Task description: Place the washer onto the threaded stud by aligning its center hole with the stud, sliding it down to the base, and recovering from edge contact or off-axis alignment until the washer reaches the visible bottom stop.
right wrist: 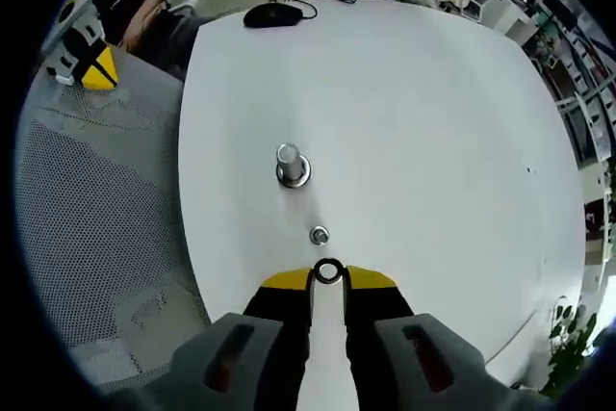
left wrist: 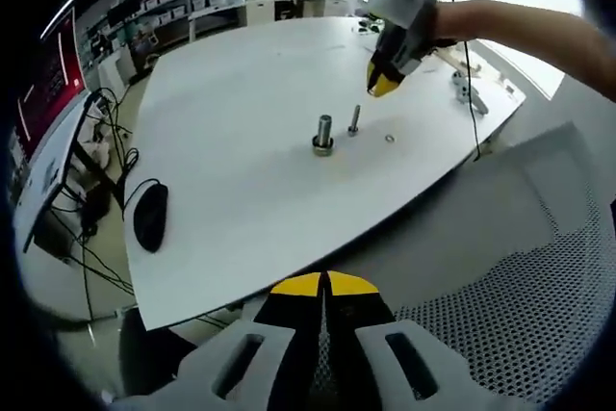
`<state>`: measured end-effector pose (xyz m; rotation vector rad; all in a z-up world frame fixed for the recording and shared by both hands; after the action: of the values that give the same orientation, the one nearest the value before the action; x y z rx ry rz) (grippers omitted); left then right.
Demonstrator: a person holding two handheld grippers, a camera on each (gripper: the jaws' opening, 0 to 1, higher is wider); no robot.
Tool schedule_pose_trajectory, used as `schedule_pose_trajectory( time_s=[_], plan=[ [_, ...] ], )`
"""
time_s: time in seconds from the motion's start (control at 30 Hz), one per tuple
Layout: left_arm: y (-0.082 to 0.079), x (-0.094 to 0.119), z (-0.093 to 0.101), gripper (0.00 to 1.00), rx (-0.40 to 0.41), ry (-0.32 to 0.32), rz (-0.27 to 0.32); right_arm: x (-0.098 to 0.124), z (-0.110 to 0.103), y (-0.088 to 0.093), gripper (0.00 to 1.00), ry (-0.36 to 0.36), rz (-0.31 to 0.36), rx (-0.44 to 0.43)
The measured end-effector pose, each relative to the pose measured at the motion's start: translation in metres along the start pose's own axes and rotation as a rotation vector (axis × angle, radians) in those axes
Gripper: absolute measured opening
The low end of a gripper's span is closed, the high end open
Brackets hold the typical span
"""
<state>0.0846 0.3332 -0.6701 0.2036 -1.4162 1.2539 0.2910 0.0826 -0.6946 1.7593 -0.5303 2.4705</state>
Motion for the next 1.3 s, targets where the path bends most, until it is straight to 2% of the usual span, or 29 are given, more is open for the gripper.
schedule_pose_trajectory(
  time_s=[0.07, 0.13, 0.2, 0.23, 0.3, 0.4, 0.53, 0.67, 0.73, 0.83, 0.9, 1.0, 1.13, 1.3],
  plan=[
    [0.001, 0.001, 0.0, 0.0, -0.008, -0.018, -0.017, -0.001, -0.001, 0.0, 0.13, -0.002, -0.003, 0.002],
    [0.001, 0.003, 0.002, 0.0, 0.029, -0.015, -0.02, -0.002, -0.002, -0.001, 0.13, -0.005, -0.005, 0.005],
    [-0.004, 0.002, 0.007, 0.0, 0.053, 0.009, 0.049, -0.002, -0.003, -0.002, 0.13, -0.007, -0.005, 0.005],
    [-0.004, 0.003, 0.009, 0.0, 0.052, 0.014, 0.049, -0.002, -0.003, -0.002, 0.13, -0.008, -0.005, 0.005],
    [-0.002, 0.0, 0.009, 0.0, 0.057, 0.008, 0.036, -0.004, -0.003, -0.003, 0.13, -0.011, -0.006, 0.003],
    [0.004, -0.002, 0.004, 0.0, 0.035, -0.044, 0.005, -0.007, -0.005, -0.005, 0.13, -0.019, -0.006, 0.003],
    [0.005, -0.004, 0.002, 0.0, 0.017, -0.069, -0.009, -0.012, -0.005, -0.008, 0.13, -0.033, -0.006, 0.006],
    [0.006, -0.005, 0.001, 0.0, 0.015, -0.075, -0.018, -0.016, -0.005, -0.011, 0.13, -0.032, -0.01, 0.01],
    [0.006, -0.004, -0.001, 0.0, -0.008, -0.105, -0.023, -0.017, -0.006, -0.013, 0.13, -0.025, -0.009, 0.016],
    [0.006, -0.004, -0.002, 0.0, -0.007, -0.107, -0.011, -0.019, -0.004, -0.015, 0.13, -0.024, -0.008, 0.017],
    [0.007, -0.004, -0.003, 0.0, -0.027, -0.131, -0.016, -0.02, -0.004, -0.017, 0.13, -0.022, -0.014, 0.024],
    [0.009, -0.006, -0.004, 0.0, -0.032, -0.132, -0.056, -0.023, -0.005, -0.017, 0.13, -0.031, -0.021, 0.028],
    [0.007, -0.005, -0.005, 0.0, -0.042, -0.136, -0.036, -0.026, -0.006, -0.017, 0.13, -0.039, -0.026, 0.031],
    [0.009, -0.005, -0.008, 0.0, -0.037, -0.141, -0.053, -0.032, -0.005, -0.014, 0.13, -0.036, -0.049, 0.05]
  ],
)
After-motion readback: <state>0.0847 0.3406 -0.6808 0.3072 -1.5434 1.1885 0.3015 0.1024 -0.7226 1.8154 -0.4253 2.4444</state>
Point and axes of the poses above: the point that each gripper's makers call its tool centre point, and the gripper's own axes: x roughly backward along the fingers, z roughly to its right, y roughly out of its underside, the point moved 9 cm from there along x, roughly backward along the fingers, and after that the axes turned 13 degrees about y, right-handed, at the moved point
